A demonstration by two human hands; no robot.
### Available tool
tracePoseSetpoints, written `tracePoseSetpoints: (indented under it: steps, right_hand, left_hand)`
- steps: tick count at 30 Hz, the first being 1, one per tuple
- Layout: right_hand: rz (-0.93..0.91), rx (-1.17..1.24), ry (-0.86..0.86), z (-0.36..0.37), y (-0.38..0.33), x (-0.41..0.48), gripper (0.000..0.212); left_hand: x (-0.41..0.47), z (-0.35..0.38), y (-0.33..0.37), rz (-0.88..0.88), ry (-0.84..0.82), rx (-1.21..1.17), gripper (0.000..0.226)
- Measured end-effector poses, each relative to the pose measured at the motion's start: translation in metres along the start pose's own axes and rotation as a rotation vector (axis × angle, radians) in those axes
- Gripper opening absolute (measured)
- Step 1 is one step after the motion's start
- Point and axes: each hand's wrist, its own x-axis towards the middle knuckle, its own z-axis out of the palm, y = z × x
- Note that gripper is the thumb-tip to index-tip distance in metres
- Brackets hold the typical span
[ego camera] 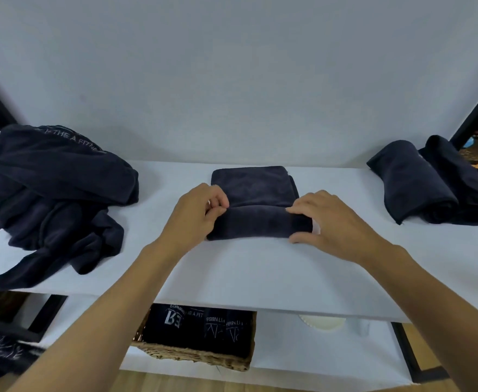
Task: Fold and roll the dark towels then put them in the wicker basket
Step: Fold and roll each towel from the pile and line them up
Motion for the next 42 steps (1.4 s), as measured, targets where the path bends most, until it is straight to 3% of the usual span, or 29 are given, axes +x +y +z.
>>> tracePoseSetpoints:
  steps: [5, 7, 9, 11, 16, 21, 24, 27, 29, 31, 34, 37, 39, 42]
  right_hand:
    - [0.113, 0.248, -0.015, -0.011, 0.0, 0.013, 0.022]
    - [0.216, 0.439, -0.045, -0.015, 0.003, 0.02, 0.011]
    - [0.298, 0.629, -0.059, -0.016, 0.007, 0.027, 0.007]
    - [0.34, 0.722, -0.072, -0.016, 0.009, 0.033, 0.007]
    - [0.203, 0.548, 0.124, -0.008, 0.005, 0.032, 0.014]
    - [0.186, 0.535, 0.042, -0.002, 0.003, 0.033, 0.033]
    - [0.287, 0.627, -0.015, -0.008, 0.008, 0.049, 0.018]
    - [0.373, 0.651, -0.105, -0.016, 0.011, 0.068, 0.014]
    - [0.406, 0.617, -0.149, -0.018, 0.013, 0.076, 0.016]
    - [0.438, 0.628, -0.18, -0.019, 0.015, 0.082, 0.017]
    - [0.441, 0.586, -0.099, -0.018, 0.014, 0.089, 0.012]
    - [0.196, 0.184, 0.167, -0.009, 0.009, 0.088, 0.006]
    - [0.068, 0.058, 0.211, 0.0, 0.008, 0.078, 0.01]
    - [0.083, 0.021, 0.108, 0.007, 0.011, 0.07, 0.039]
  left_hand:
    - [-0.01, 0.01, -0.016, 0.367, 0.127, 0.332, 0.023]
    - [-0.014, 0.011, -0.025, 0.459, 0.099, 0.43, 0.038]
    - [-0.013, 0.012, -0.03, 0.465, 0.057, 0.459, 0.049]
    - [-0.008, 0.01, -0.026, 0.369, 0.015, 0.384, 0.044]
    - [0.02, -0.004, -0.013, 0.108, -0.137, 0.157, 0.024]
    - [0.05, -0.014, -0.014, -0.142, -0.332, -0.066, 0.011]
    - [0.063, -0.015, -0.014, -0.183, -0.312, -0.086, 0.009]
    - [0.061, -0.01, -0.012, -0.132, -0.056, -0.042, 0.007]
    - [0.054, -0.008, -0.011, -0.063, 0.028, -0.027, 0.014]
    - [0.051, -0.006, -0.012, -0.053, -0.042, 0.002, 0.03]
    - [0.064, -0.006, -0.015, -0.086, -0.136, 0.004, 0.026]
    - [0.084, -0.006, -0.018, -0.148, -0.219, -0.034, 0.016]
    - [0.094, -0.003, -0.023, -0.17, -0.262, -0.042, 0.015]
    - [0.104, 0.001, -0.026, -0.177, -0.285, -0.017, 0.02]
